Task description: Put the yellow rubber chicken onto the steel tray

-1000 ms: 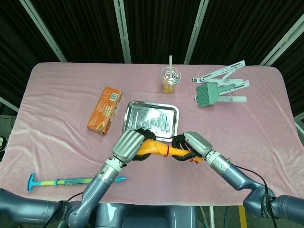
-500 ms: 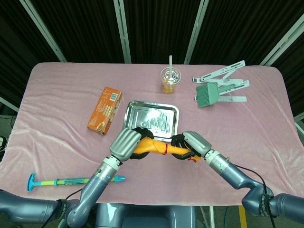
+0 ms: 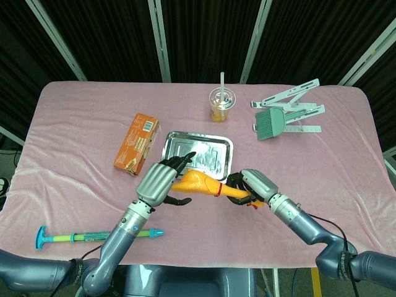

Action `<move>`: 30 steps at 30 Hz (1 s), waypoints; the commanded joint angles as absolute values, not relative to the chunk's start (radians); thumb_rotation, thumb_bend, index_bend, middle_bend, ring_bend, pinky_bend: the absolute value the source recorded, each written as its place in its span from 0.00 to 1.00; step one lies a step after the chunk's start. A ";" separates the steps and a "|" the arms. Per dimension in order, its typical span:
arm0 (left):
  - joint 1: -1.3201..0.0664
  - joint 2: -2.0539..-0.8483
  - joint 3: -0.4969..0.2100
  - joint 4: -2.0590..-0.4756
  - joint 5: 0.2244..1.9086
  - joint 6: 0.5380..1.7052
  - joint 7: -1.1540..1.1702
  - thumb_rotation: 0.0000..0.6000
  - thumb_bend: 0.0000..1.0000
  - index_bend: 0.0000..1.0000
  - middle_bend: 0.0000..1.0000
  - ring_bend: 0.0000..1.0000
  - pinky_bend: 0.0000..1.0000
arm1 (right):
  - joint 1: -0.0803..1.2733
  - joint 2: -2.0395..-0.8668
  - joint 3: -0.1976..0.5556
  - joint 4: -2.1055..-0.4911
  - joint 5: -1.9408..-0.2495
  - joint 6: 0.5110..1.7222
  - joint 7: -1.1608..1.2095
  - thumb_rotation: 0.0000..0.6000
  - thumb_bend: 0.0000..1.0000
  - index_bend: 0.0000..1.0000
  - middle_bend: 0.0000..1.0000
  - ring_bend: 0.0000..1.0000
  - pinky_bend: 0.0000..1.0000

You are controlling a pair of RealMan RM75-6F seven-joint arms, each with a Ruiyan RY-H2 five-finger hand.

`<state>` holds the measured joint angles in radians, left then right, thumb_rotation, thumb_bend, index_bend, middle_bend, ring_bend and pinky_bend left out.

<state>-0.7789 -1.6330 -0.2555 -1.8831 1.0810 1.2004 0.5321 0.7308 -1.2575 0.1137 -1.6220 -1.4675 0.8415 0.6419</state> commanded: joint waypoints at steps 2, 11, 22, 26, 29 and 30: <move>-0.782 -1.634 -0.256 -1.879 1.067 1.196 0.537 1.00 0.00 0.09 0.22 0.21 0.37 | 0.732 -1.257 0.113 -1.619 -1.471 0.842 0.650 1.00 0.42 0.92 0.76 0.79 0.90; -0.806 -1.651 -0.263 -1.865 1.026 1.177 0.561 1.00 0.31 0.22 0.35 0.31 0.40 | 0.729 -1.249 0.108 -1.618 -1.486 0.853 0.676 1.00 0.42 0.92 0.76 0.79 0.90; -0.824 -1.708 -0.267 -1.828 1.089 1.217 0.553 1.00 0.82 0.75 0.87 0.79 0.88 | 0.727 -1.233 0.099 -1.619 -1.515 0.871 0.717 1.00 0.42 0.93 0.76 0.79 0.90; -0.818 -1.719 -0.263 -1.815 1.115 1.230 0.534 1.00 0.87 0.80 0.94 0.85 0.92 | 0.726 -1.228 0.094 -1.619 -1.523 0.876 0.728 1.00 0.42 0.93 0.76 0.79 0.90; -0.816 -1.721 -0.263 -1.819 1.118 1.234 0.531 1.00 0.87 0.81 0.96 0.87 0.93 | 0.724 -1.227 0.089 -1.617 -1.529 0.879 0.734 1.00 0.42 0.93 0.76 0.79 0.90; -0.816 -1.720 -0.262 -1.820 1.118 1.233 0.533 1.00 0.87 0.81 0.96 0.87 0.94 | 0.724 -1.227 0.088 -1.616 -1.530 0.880 0.736 1.00 0.42 0.93 0.76 0.79 0.90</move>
